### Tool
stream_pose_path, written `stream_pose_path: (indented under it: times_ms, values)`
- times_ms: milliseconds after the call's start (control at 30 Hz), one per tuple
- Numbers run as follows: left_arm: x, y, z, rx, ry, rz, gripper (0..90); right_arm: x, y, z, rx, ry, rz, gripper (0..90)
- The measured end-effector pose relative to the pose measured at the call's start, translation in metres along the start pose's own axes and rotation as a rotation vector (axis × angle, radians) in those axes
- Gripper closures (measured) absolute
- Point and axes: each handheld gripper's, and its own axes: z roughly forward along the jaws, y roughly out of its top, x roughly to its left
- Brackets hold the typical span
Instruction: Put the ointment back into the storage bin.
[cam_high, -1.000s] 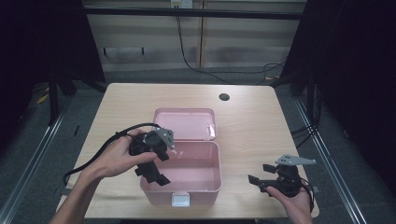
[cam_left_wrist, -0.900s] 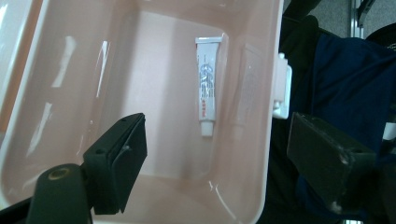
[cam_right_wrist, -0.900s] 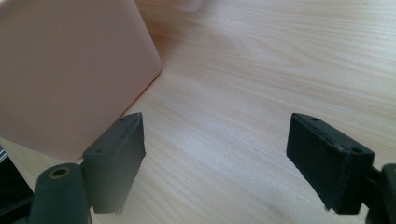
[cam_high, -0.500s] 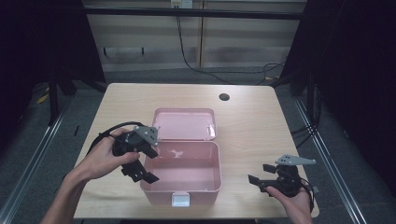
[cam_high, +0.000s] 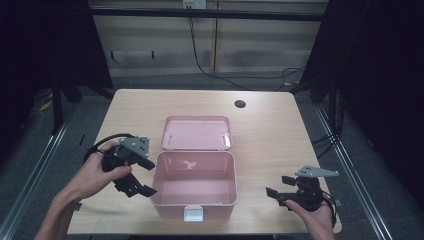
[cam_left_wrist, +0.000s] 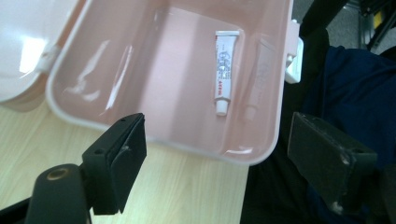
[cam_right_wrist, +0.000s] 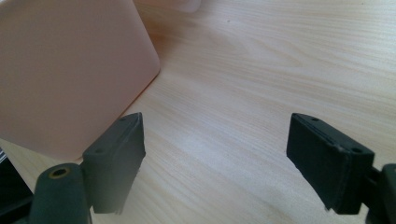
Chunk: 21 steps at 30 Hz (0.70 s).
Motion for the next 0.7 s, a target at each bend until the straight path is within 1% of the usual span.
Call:
stream_pose_path:
  times_ms: [67, 133, 267, 333, 367, 467, 500, 567, 600, 633, 667, 700]
  values:
    - [0.000, -0.008, -0.004, -0.021, 0.009, -0.015, 19.4, 0.000, 0.000, 0.000, 0.000, 0.000, 0.000, 19.0]
    - [0.001, -0.014, -0.007, -0.026, 0.018, -0.020, 19.4, 0.000, 0.000, 0.000, 0.001, 0.001, 0.001, 19.0]
    - [0.003, -0.028, -0.007, -0.047, 0.033, -0.033, 19.4, 0.000, 0.000, 0.000, 0.001, 0.001, 0.001, 19.0]
    - [0.005, -0.035, -0.006, -0.049, 0.042, -0.047, 19.4, 0.000, 0.000, 0.000, 0.000, 0.002, 0.004, 18.9]
    - [0.006, -0.038, -0.005, -0.050, 0.037, -0.051, 19.4, 0.000, 0.000, 0.000, 0.001, 0.002, 0.004, 18.9]
    - [0.005, -0.049, -0.002, -0.050, 0.054, -0.062, 19.4, 0.000, 0.000, 0.000, 0.000, 0.001, 0.002, 18.9]
    - [0.004, -0.053, -0.001, -0.054, 0.061, -0.066, 19.4, 0.000, 0.000, 0.000, 0.001, 0.001, 0.004, 18.9]
    - [0.004, -0.059, 0.002, -0.064, 0.060, -0.074, 19.3, 0.000, 0.000, 0.000, 0.001, 0.002, 0.004, 18.9]
    - [0.004, -0.062, 0.004, -0.069, 0.072, -0.081, 19.3, 0.000, 0.000, 0.000, 0.002, 0.001, 0.003, 18.9]
    - [0.005, -0.066, 0.006, -0.075, 0.067, -0.089, 19.1, 0.000, 0.000, 0.000, 0.000, 0.000, -0.001, 18.9]
    - [0.005, -0.068, 0.008, -0.069, 0.067, -0.093, 18.9, 0.000, 0.000, 0.000, -0.001, 0.001, -0.004, 18.9]
    - [0.007, -0.071, 0.011, -0.075, 0.069, -0.104, 18.9, 0.000, 0.000, 0.000, 0.000, 0.001, 0.000, 18.9]
